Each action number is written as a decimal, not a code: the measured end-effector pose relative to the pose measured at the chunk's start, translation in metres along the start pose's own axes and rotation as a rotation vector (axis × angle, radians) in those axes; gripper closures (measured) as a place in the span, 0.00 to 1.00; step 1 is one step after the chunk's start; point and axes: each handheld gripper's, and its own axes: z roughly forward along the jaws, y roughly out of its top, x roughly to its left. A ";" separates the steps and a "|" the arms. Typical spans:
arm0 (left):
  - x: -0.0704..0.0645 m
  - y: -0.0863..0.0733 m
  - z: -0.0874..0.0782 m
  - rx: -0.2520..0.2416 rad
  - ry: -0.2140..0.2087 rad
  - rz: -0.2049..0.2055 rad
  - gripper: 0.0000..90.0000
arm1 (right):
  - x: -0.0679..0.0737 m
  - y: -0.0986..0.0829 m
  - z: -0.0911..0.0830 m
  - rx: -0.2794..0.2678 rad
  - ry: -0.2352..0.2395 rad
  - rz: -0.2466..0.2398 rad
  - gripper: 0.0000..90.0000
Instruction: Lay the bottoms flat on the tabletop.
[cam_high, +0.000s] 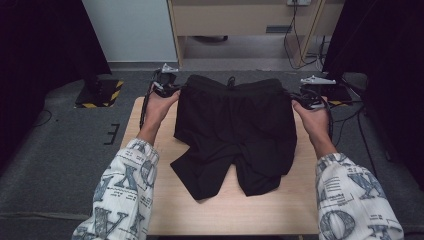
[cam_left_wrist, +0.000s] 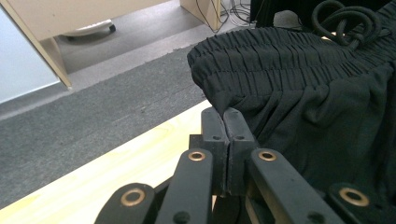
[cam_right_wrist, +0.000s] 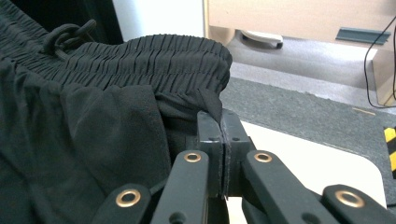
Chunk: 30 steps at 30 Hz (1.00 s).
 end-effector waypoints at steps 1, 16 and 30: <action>0.005 0.002 0.006 0.004 0.002 -0.003 0.98 | -0.001 0.001 0.004 0.000 -0.001 0.004 0.99; -0.004 -0.028 0.002 0.038 -0.003 -0.004 0.54 | 0.021 -0.018 0.030 0.133 -0.035 -0.008 0.43; -0.047 -0.079 -0.044 0.022 -0.015 0.046 0.37 | 0.056 -0.056 -0.003 0.172 0.041 -0.063 0.33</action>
